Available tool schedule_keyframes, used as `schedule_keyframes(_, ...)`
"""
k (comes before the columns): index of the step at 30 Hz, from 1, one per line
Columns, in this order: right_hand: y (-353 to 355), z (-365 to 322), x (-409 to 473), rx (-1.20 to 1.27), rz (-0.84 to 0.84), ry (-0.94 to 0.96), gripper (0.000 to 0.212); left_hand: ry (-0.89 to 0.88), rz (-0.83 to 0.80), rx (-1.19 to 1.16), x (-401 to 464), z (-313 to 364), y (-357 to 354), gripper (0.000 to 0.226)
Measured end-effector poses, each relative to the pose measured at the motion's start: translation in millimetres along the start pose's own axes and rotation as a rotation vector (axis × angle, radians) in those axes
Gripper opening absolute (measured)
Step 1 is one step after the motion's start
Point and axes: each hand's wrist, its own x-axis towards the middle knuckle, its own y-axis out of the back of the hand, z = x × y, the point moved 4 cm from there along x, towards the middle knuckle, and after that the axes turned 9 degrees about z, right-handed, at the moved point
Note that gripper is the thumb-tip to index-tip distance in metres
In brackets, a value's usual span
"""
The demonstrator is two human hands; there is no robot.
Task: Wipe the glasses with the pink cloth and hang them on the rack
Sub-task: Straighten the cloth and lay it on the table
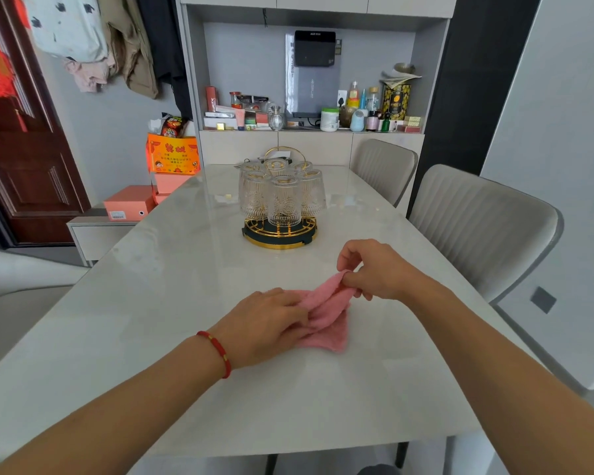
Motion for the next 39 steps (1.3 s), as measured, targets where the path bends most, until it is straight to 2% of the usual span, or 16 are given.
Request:
schedule_keyframes(2, 2.6, 4.4, -0.5, 0.058, -0.017, 0.011, 0.017, 0.126, 0.049, -0.135, 2.5, -8.5, 9.1, 0.028)
schedule_keyframes(4, 8.7, 4.5, -2.9, 0.093, -0.043, 0.032, 0.019, 0.190, 0.131, -0.140, 6.6, -19.4, 23.6, 0.030)
schedule_keyframes(6, 17.1, -4.7, -5.9, 0.140, -0.098, 0.085, 0.020, 0.205, 0.166, -0.157, 12.1, -27.1, 43.0, 0.027)
schedule_keyframes(8, 30.9, -22.8, -9.2, 0.213, -0.123, 0.141, 0.018, 0.206, 0.197, -0.194, 20.1, -32.0, 67.2, 0.015)
schedule_keyframes(9, 39.5, -32.0, -9.9, 0.253, -0.113, 0.160, 0.019, 0.215, 0.227, -0.220, 24.7, -35.3, 79.0, 0.007)
schedule_keyframes(12, 67.7, -57.2, -10.5, 0.355, -0.044, 0.215, 0.021, 0.283, 0.297, -0.350, 36.3, -42.5, 112.2, 0.014)
schedule_keyframes(15, 87.9, -77.5, -8.2, 0.251, -0.040, 0.294, 0.008, 0.313, 0.321, -0.404, 47.6, -47.5, 137.0, 0.017)
schedule_keyframes(19, 107.5, -106.7, -7.1, 0.035, -0.035, 0.377, 0.024, 0.295, 0.377, -0.346, 63.2, -50.0, 167.6, 0.022)
schedule_keyframes(21, 117.2, -115.2, -4.2, 0.004, -0.014, 0.370, 0.035, 0.299, 0.392, -0.305, 71.0, -54.4, 179.2, 0.025)
schedule_keyframes(22, 122.6, -119.0, -0.7, -0.022, -0.003, 0.368, 0.034, 0.301, 0.396, -0.285, 75.3, -56.8, 185.5, 0.026)
schedule_keyframes(25, 129.7, -116.1, 13.6, -0.108, 0.087, 0.383, 0.025, 0.309, 0.346, -0.262, 85.5, -64.6, 188.6, 0.026)
schedule_keyframes(29, 134.3, -103.0, 30.1, -0.066, 0.255, 0.373, 0.032, 0.322, 0.316, -0.283, 98.6, -71.2, 176.9, 0.025)
schedule_keyframes(33, 147.4, -87.0, 41.6, -0.044, 0.443, 0.326, 0.034, 0.369, 0.393, -0.356, 121.3, -71.8, 158.7, 0.026)
schedule_keyframes(39, 170.1, -65.7, 53.6, -0.001, 0.506, 0.331, 0.037, 0.501, 0.458, -0.579, 169.0, -71.7, 129.5, 0.032)
